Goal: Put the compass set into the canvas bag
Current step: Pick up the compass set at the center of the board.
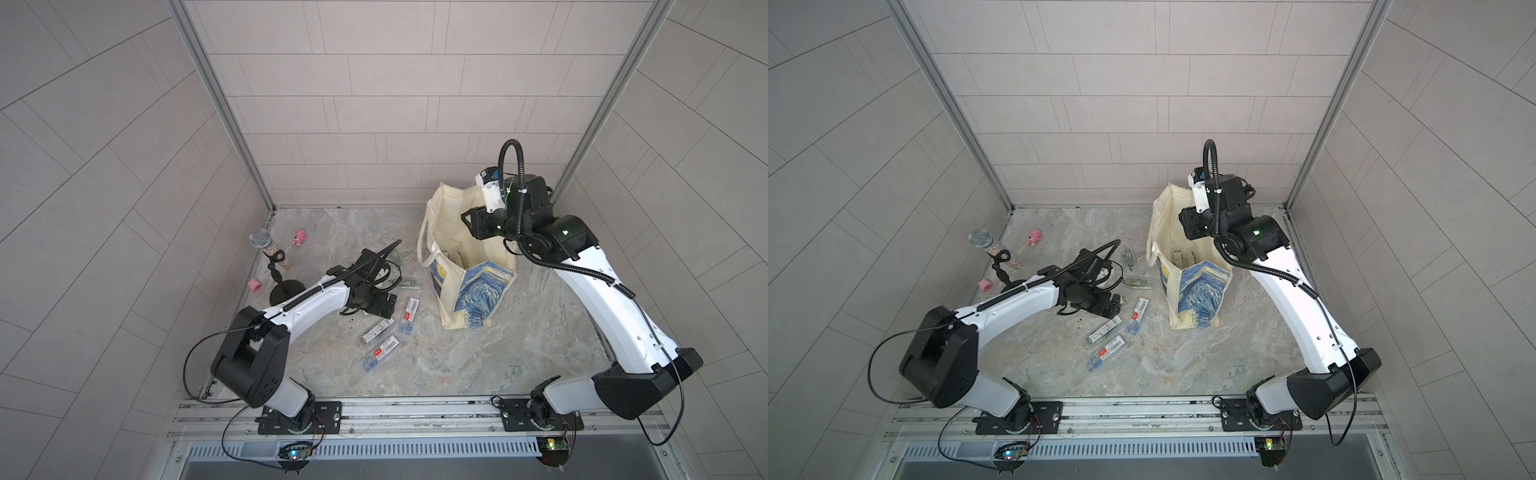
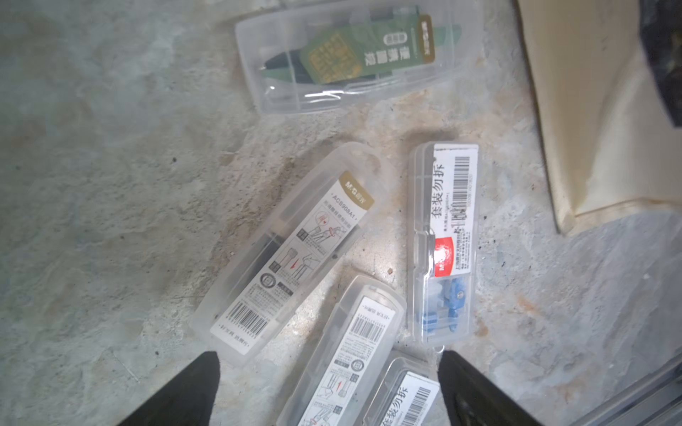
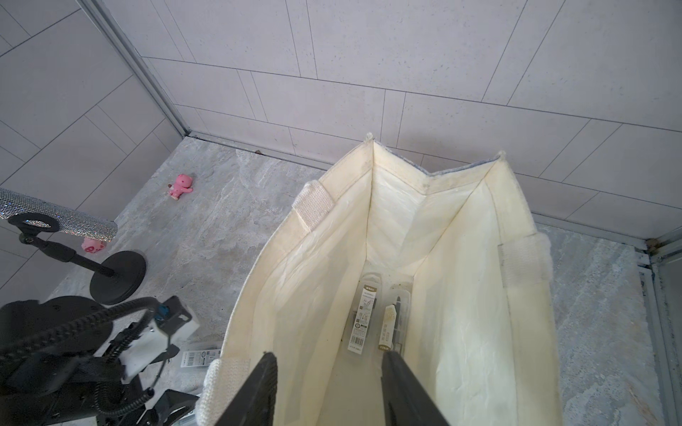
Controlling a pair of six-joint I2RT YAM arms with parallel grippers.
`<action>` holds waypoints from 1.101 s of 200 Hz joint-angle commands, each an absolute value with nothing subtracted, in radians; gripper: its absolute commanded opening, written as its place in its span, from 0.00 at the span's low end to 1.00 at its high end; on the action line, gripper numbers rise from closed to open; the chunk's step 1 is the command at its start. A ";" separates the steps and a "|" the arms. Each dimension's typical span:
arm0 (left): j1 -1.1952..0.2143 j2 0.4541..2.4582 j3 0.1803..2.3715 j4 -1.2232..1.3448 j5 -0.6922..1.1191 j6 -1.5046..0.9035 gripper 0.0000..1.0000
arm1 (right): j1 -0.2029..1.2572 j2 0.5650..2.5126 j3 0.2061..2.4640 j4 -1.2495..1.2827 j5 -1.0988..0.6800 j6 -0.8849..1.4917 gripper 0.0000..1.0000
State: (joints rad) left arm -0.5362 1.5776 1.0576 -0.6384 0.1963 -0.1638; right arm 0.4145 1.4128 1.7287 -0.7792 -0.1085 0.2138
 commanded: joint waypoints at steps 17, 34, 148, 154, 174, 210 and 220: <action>-0.541 1.720 1.245 -0.880 0.117 0.102 0.98 | 0.421 1.398 1.719 -0.764 -0.131 0.215 0.48; -0.550 1.755 1.277 -0.915 0.152 0.222 0.98 | 0.422 1.393 1.716 -0.765 -0.135 0.212 0.48; -0.517 1.937 1.303 -0.883 0.127 0.306 0.91 | 0.422 1.356 1.689 -0.752 -0.137 0.209 0.49; -0.513 1.939 1.303 -0.884 0.126 0.300 0.90 | 0.422 1.356 1.687 -0.751 -0.137 0.209 0.49; -0.498 1.942 1.303 -0.875 0.135 0.283 0.86 | 0.423 1.356 1.684 -0.749 -0.136 0.209 0.49; -0.467 1.933 1.310 -0.874 0.165 0.247 0.77 | 0.423 1.355 1.684 -0.749 -0.133 0.207 0.49; -0.460 1.920 1.306 -0.864 0.181 0.233 0.77 | 0.422 1.355 1.684 -0.750 -0.132 0.207 0.49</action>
